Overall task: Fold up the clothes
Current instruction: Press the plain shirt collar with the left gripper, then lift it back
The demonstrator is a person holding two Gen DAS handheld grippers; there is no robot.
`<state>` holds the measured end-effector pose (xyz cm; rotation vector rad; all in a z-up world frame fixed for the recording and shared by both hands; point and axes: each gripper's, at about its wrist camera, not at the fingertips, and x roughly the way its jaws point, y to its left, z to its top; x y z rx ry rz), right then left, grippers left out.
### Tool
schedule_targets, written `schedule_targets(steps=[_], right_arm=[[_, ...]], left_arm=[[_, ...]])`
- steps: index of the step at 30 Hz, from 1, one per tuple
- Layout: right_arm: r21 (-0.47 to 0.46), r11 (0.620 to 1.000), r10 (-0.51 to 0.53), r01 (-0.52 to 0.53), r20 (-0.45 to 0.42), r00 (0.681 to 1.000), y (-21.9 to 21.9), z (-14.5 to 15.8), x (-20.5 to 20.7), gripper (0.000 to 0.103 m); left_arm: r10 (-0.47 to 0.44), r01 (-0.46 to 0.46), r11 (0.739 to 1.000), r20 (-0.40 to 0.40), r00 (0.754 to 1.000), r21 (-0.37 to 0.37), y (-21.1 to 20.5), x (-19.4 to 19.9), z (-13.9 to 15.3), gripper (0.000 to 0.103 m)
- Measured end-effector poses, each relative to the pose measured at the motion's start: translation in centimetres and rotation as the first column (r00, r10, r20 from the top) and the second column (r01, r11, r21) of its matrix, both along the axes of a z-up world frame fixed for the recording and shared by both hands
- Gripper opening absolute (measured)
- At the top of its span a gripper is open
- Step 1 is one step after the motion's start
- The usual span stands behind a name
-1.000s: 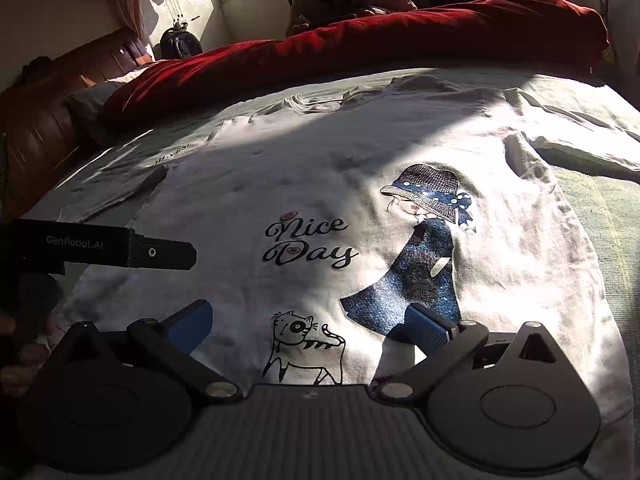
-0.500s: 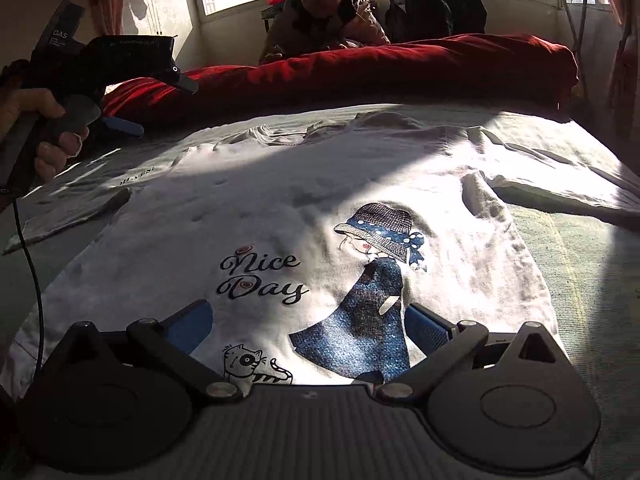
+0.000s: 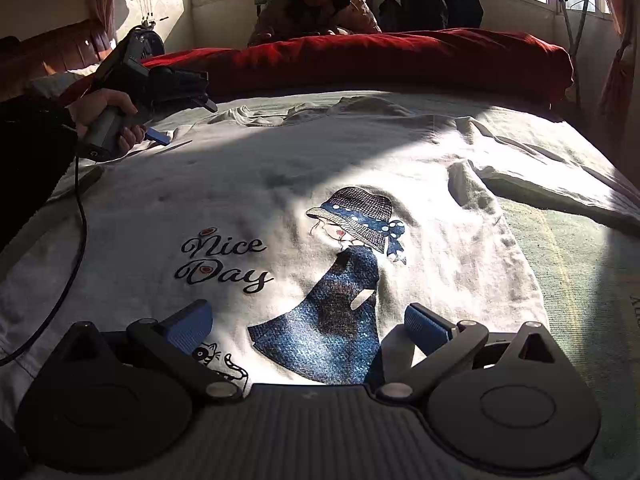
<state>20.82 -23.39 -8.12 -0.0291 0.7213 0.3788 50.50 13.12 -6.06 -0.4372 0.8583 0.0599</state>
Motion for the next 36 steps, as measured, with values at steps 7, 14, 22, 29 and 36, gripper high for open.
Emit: schedule_targets(steps=[7, 14, 22, 29, 36], right_arm=[[0.011, 1.000, 0.003, -0.003, 0.004, 1.000, -0.1, -0.1, -0.2, 0.103], [0.006, 1.000, 0.011, -0.011, 0.002, 1.000, -0.2, -0.3, 0.2, 0.103], [0.037, 0.999, 0.004, -0.003, -0.006, 1.000, -0.3, 0.1, 0.1, 0.103], [0.015, 1.000, -0.014, 0.014, 0.004, 1.000, 0.2, 0.1, -0.1, 0.103], [-0.037, 0.999, -0.021, 0.020, -0.027, 0.999, 1.4, 1.2, -2.7, 0.103]], left_arm=[[-0.151, 0.152, 0.988, 0.032, 0.988, -0.035, -4.6, 1.7, 1.1, 0.102], [-0.110, 0.110, 0.994, 0.001, 0.994, 0.015, -5.8, 4.7, -1.5, 0.102], [-0.140, 0.143, 0.982, -0.039, 0.989, 0.124, -6.8, -0.1, 4.3, 0.102], [-0.173, 0.174, 0.963, -0.025, 0.985, 0.206, -6.0, -11.1, 12.7, 0.102], [-0.284, 0.284, 0.930, -0.035, 0.958, 0.234, -7.4, -22.2, 12.0, 0.102]])
